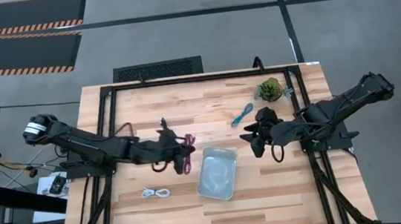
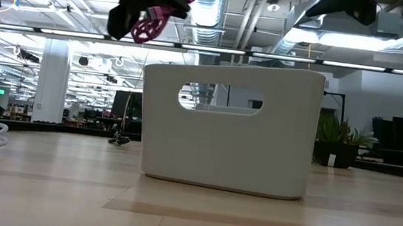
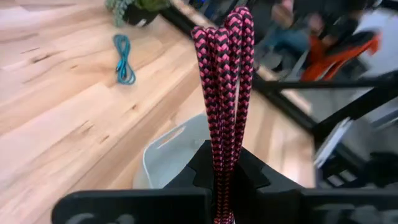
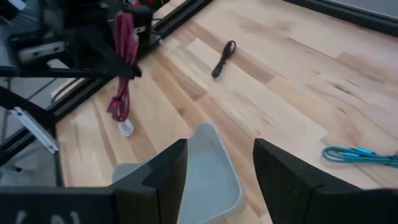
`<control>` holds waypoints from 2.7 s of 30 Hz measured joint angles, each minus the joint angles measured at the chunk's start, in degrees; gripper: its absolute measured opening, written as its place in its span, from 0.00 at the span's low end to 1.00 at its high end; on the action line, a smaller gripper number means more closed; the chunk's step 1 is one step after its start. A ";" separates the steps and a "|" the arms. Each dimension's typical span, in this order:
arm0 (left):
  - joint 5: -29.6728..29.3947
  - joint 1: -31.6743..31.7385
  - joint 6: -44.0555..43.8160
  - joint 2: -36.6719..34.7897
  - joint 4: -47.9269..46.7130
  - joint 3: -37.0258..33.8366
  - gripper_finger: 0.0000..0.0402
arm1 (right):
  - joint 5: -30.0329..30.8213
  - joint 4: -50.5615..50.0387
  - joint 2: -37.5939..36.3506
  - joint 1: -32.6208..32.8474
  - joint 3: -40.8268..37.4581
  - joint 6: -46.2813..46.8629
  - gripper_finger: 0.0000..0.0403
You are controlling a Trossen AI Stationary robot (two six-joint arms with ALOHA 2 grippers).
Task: Pick and place USB-C Cables
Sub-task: Put the pink charger cable into the gray bin, then put the blue charger cable into the gray bin
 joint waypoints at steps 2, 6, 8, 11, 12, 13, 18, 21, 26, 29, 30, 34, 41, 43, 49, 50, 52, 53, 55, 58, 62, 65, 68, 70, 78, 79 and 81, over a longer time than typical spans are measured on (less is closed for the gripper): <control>-0.01 -0.09 0.06 3.28 -3.83 4.05 0.01 | 0.15 0.00 -0.06 -0.04 0.00 -0.26 0.51; 0.26 -0.47 0.72 9.27 -8.95 10.77 0.02 | 0.46 -0.97 -0.61 -0.03 0.00 -0.43 0.51; 0.61 -0.53 0.82 11.77 -10.84 13.21 0.02 | 0.47 -1.83 -0.99 -0.02 -0.04 -0.41 0.51; 1.86 -0.52 0.89 15.38 -10.62 16.26 0.01 | 0.57 -1.92 -1.14 -0.02 0.00 -0.20 0.51; 1.86 -0.56 0.83 16.55 -10.69 17.25 0.01 | 0.60 -1.95 -1.13 -0.02 0.00 -0.20 0.51; 1.88 -0.71 0.57 17.90 -10.38 18.28 0.01 | 0.73 -1.88 -1.11 -0.02 0.00 -0.20 0.51; 1.82 -0.92 -0.38 24.08 -10.48 20.95 0.02 | 0.79 -2.18 -1.05 -0.02 0.00 -0.38 0.51; 1.59 -0.94 -0.52 27.35 -9.90 22.29 0.01 | 0.94 -2.09 -1.05 -0.02 0.00 -0.41 0.51; 2.17 -0.89 -2.14 30.65 -6.08 22.49 0.02 | 1.01 -1.94 -1.05 -0.02 0.00 -0.44 0.51; 2.52 -0.83 -2.92 31.33 -6.06 22.49 0.02 | 1.00 -1.93 -1.05 -0.02 0.00 -0.44 0.51; 2.59 -0.83 -3.07 31.78 -5.63 22.58 0.02 | 1.01 -1.93 -1.05 -0.02 0.00 -0.46 0.51; 4.21 -0.79 -3.65 33.18 -5.01 22.59 0.01 | 1.01 -1.90 -1.05 -0.09 0.00 -0.48 0.51; 6.99 -0.43 -4.71 35.51 -5.62 22.42 0.02 | 1.01 -1.62 -1.05 -0.09 0.00 -0.56 0.51; 6.32 -0.33 -4.56 35.51 -5.42 22.49 0.02 | 0.98 -1.70 -1.03 -0.09 0.00 -0.59 0.51; 7.12 -0.28 -3.22 35.51 -5.72 22.45 0.04 | 0.98 -1.71 -1.05 -0.09 0.00 -0.60 0.51; 7.24 -0.28 -3.20 35.51 -5.94 22.45 0.05 | 0.98 -1.75 -1.05 -0.09 0.00 -0.59 0.51; 7.26 -0.28 -3.18 35.51 -5.90 22.45 0.06 | 0.98 -1.72 -1.05 -0.09 0.00 -0.59 0.51; 7.28 -0.31 -3.16 35.51 -5.87 22.45 0.06 | 0.98 -1.74 -1.05 -0.09 0.00 -0.59 0.51; 7.39 -0.31 -3.15 35.51 -5.92 22.45 0.08 | 0.98 -1.74 -1.05 -0.09 0.00 -0.59 0.51; 7.39 -0.31 -2.69 35.51 -5.82 22.45 0.12 | 0.98 -1.75 -1.05 -0.09 0.00 -0.59 0.51; 7.37 -0.30 -0.80 35.51 -5.08 22.45 0.20 | 0.98 -1.75 -1.05 -0.09 0.00 -0.59 0.51; 7.40 -0.31 0.26 35.51 -4.66 22.45 0.30 | 0.97 -1.75 -1.05 -0.09 0.00 -0.59 0.51; 7.44 -0.31 0.50 35.51 -4.49 22.45 0.40 | 0.96 -1.75 -1.05 -0.09 0.00 -0.57 0.51; 8.01 -0.29 0.71 35.49 -4.33 22.45 0.46 | 0.96 -1.75 -1.05 -0.09 0.00 -0.57 0.51; 12.24 0.85 4.14 32.24 -4.32 22.45 0.60 | 0.94 -1.72 -1.05 -0.09 0.00 -0.52 0.51; 12.16 0.94 4.92 31.39 -4.72 22.45 0.61 | 0.96 -1.74 -1.05 -0.09 0.00 -0.50 0.51; 12.05 1.13 6.60 29.50 -5.30 22.45 0.61 | 0.94 -1.72 -1.05 -0.09 0.00 -0.40 0.51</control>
